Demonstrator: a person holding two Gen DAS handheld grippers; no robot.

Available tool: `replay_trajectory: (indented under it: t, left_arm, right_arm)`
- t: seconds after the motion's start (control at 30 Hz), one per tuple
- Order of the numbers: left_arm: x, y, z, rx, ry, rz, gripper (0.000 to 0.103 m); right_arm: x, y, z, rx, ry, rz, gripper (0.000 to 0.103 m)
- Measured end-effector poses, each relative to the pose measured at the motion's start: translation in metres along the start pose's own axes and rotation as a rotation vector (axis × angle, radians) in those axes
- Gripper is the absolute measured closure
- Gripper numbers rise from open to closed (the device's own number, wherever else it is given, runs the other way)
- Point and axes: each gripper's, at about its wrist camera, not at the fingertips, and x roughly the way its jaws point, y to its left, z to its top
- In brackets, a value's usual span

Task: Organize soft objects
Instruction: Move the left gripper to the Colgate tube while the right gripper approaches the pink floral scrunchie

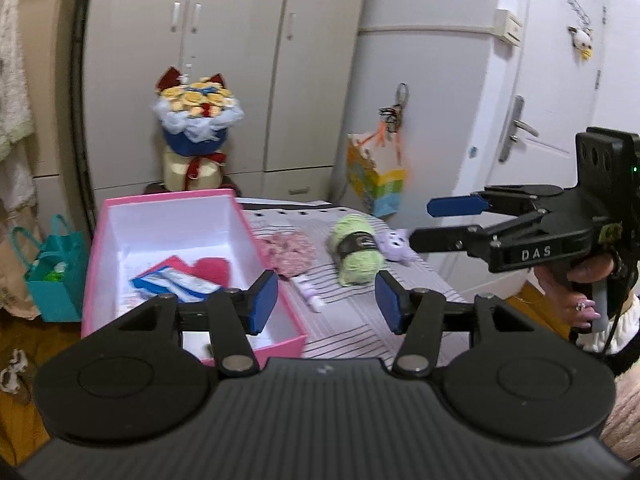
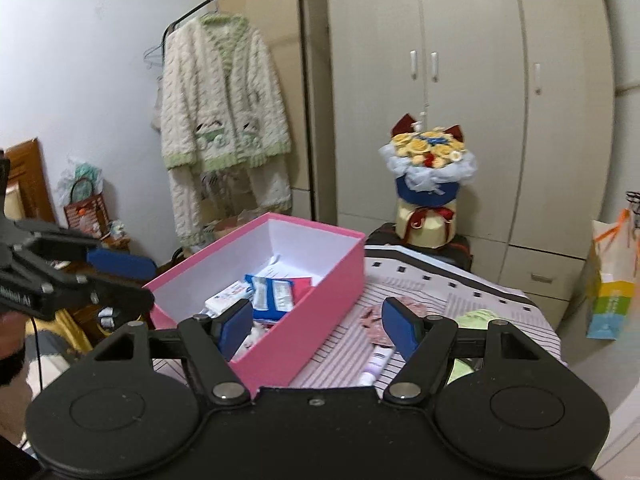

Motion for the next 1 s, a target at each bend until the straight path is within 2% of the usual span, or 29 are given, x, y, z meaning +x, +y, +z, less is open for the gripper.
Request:
replay_trajectory:
  t: [0.23,0.47,0.6,0.7,0.77,0.87,1.0]
  left_arm:
    - [0.047,-0.029,-0.008,0.029,0.041,-0.021,0.050]
    - [0.100,-0.045,-0.015,0.012,0.084,0.004,0.050]
    - [0.130,-0.057,-0.016,0.044,0.080,0.072,0.050]
    - [0.156,-0.064,-0.016,0.085,0.071,0.154,0.050]
    - [0.170,-0.065,-0.015,0.103,0.062,0.201,0.050]
    - [0.192,-0.066,-0.014,0.078,0.070,0.260,0.050]
    - [0.214,-0.069,-0.017,0.062,0.082,0.310,0.050]
  right_arm:
    - [-0.013,-0.032,-0.018,0.038,-0.007,-0.040,0.027]
    - [0.004,-0.070,-0.034,0.110,0.031,-0.033,0.027]
    - [0.026,-0.088,-0.033,0.146,0.059,0.017,0.027]
    - [0.042,-0.096,-0.030,0.142,0.069,0.050,0.027]
    - [0.055,-0.101,-0.025,0.124,0.070,0.075,0.027]
    - [0.077,-0.104,-0.016,0.078,0.072,0.102,0.027]
    - [0.115,-0.106,-0.005,0.001,0.105,0.119,0.027]
